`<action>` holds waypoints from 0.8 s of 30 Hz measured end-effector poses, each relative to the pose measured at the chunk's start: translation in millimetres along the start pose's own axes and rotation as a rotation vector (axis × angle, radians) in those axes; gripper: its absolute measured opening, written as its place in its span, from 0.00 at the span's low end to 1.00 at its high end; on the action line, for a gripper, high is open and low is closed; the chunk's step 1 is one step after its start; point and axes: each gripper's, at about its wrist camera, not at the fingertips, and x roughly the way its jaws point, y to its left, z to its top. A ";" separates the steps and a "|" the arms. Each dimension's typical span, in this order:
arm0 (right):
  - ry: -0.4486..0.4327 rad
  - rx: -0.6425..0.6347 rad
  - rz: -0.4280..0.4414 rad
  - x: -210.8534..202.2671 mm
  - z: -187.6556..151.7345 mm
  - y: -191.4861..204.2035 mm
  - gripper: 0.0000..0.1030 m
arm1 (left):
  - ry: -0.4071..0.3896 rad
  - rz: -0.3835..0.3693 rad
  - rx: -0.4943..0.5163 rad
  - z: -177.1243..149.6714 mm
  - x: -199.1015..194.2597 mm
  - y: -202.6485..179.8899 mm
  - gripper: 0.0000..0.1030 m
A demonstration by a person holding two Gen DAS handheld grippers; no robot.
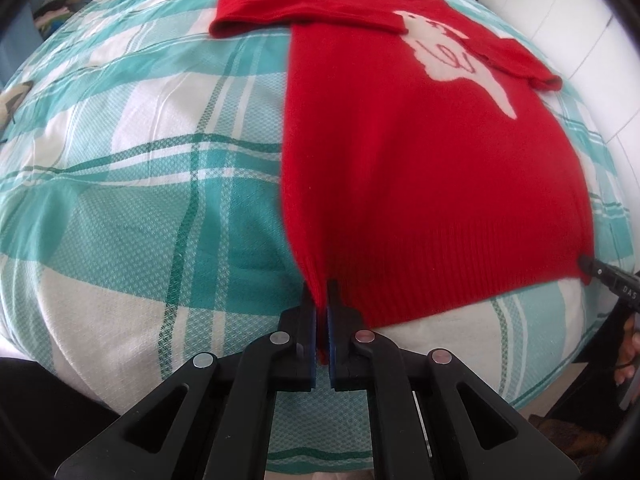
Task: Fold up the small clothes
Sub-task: 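Grasp the sweater hem with the left gripper while the right gripper grasps the hem, pull flat, then release the hem with both grippers and move toward a sleeve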
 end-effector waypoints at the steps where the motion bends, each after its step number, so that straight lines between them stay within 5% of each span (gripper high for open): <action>1: -0.002 0.001 0.001 -0.4 -0.4 0.3 0.02 | -0.007 0.005 -0.008 0.5 0.0 -0.3 0.06; 9: -0.045 -0.033 -0.014 -7.8 -6.8 9.4 0.10 | -0.039 -0.083 -0.110 -0.8 -7.3 12.4 0.12; 13: -0.046 -0.058 -0.038 -11.5 -8.6 16.2 0.17 | -0.044 -0.099 -0.121 -6.0 -15.6 14.5 0.27; 17: -0.037 -0.052 -0.046 -15.7 -12.2 15.8 0.25 | -0.048 -0.067 -0.086 -8.4 -22.3 2.6 0.59; 24: 0.011 -0.042 -0.056 -28.0 -23.6 12.7 0.36 | -0.060 0.035 -0.074 -21.8 -47.8 2.3 0.73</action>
